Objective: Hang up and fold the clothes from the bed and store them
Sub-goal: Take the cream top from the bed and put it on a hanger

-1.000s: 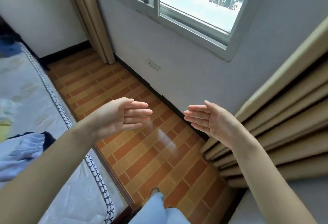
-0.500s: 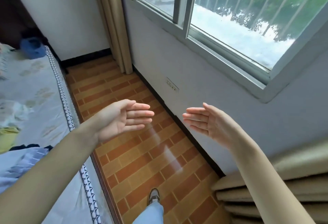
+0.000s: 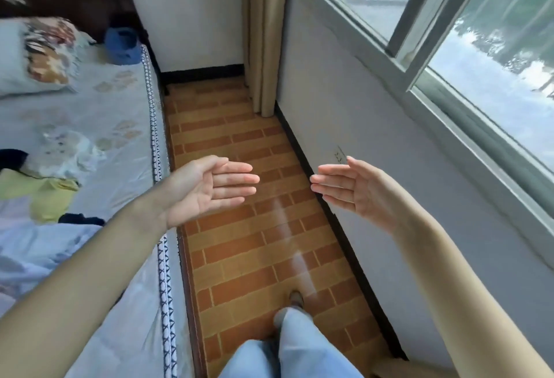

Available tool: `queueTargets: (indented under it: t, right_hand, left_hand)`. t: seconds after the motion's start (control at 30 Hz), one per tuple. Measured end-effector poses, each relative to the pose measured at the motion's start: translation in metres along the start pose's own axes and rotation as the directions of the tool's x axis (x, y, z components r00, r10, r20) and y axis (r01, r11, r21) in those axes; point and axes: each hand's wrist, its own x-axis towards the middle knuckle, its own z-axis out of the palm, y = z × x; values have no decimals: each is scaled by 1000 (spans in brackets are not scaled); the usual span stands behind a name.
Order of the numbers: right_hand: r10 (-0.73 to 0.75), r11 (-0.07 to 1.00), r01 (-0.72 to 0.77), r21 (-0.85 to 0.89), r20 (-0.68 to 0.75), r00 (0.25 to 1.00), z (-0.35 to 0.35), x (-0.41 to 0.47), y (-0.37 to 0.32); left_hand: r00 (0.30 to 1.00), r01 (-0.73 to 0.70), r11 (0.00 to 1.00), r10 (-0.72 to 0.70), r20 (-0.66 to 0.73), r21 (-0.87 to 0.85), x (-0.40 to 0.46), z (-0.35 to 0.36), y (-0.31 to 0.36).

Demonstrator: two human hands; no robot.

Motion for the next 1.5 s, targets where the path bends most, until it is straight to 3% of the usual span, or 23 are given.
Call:
queueTargets:
  t: [0.37, 0.8, 1.07, 1.5]
  right_hand:
    - [195, 965, -132, -227, 285, 938, 70, 186, -48]
    - [332, 913, -175, -368, 422, 843, 147, 394, -142]
    - [444, 859, -207, -468, 481, 756, 229, 475, -149]
    - [491, 810, -174, -560, 486, 723, 379, 606, -166]
  left_hand:
    - [951, -124, 969, 55, -303, -215, 23, -119, 27]
    - [804, -280, 911, 50, -592, -304, 83, -211, 125]
    - [730, -337, 858, -22, -684, -387, 91, -266, 140]
    - [670, -421, 800, -43, -741, -428, 102, -421, 194]
